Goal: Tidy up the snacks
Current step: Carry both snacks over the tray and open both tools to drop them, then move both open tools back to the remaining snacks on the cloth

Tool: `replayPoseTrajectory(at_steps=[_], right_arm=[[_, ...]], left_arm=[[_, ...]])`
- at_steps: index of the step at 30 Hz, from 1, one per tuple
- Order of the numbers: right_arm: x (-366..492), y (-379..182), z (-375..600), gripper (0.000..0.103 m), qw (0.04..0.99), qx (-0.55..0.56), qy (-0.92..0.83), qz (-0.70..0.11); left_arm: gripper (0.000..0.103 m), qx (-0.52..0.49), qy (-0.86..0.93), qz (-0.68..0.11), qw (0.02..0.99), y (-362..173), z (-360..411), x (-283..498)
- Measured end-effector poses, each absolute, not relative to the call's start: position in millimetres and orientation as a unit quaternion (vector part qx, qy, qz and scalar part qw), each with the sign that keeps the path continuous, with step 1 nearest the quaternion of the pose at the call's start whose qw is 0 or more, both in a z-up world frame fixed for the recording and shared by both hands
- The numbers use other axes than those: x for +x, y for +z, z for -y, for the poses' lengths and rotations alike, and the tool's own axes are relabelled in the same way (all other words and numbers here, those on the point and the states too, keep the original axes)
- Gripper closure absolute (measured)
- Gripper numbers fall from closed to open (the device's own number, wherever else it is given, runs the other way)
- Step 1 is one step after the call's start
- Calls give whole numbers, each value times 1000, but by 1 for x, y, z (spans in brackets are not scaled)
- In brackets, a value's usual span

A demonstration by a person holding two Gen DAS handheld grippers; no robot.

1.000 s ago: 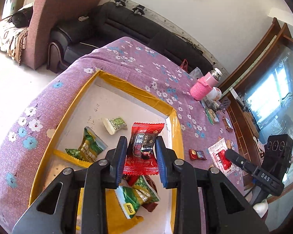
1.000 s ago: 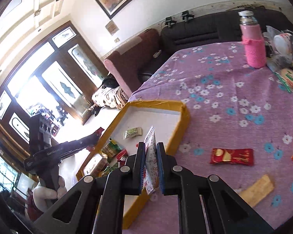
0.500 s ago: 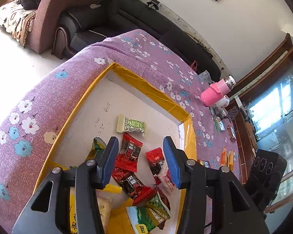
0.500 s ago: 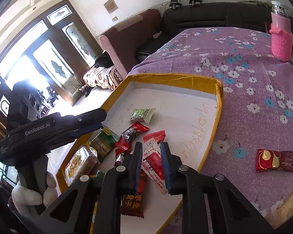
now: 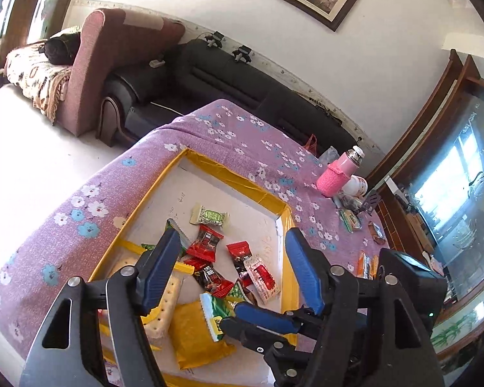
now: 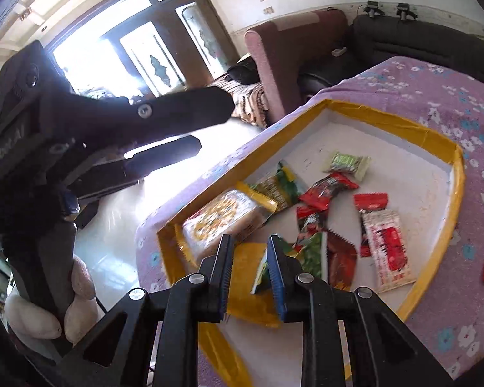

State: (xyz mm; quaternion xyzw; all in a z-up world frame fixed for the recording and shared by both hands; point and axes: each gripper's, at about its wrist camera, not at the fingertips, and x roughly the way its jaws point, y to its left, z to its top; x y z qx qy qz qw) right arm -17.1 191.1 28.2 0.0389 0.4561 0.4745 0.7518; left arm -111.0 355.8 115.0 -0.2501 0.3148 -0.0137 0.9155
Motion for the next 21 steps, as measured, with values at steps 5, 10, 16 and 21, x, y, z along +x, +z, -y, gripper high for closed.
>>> replayPoseTrajectory(at_steps=[5, 10, 16, 21], right_arm=[[0, 12, -164, 78, 761, 76, 417, -491], [-11, 40, -108, 77, 795, 109, 394, -448], [-62, 80, -43, 21, 902, 88, 280, -318], [-71, 57, 11, 16, 920, 140, 200, -307]], left_arm=[[35, -213, 4, -302, 929, 123, -339, -125], [26, -142, 70, -271, 949, 148, -311, -146], [1, -138, 57, -217, 965, 168, -273, -172], [1, -119, 45, -270, 954, 151, -233, -165]])
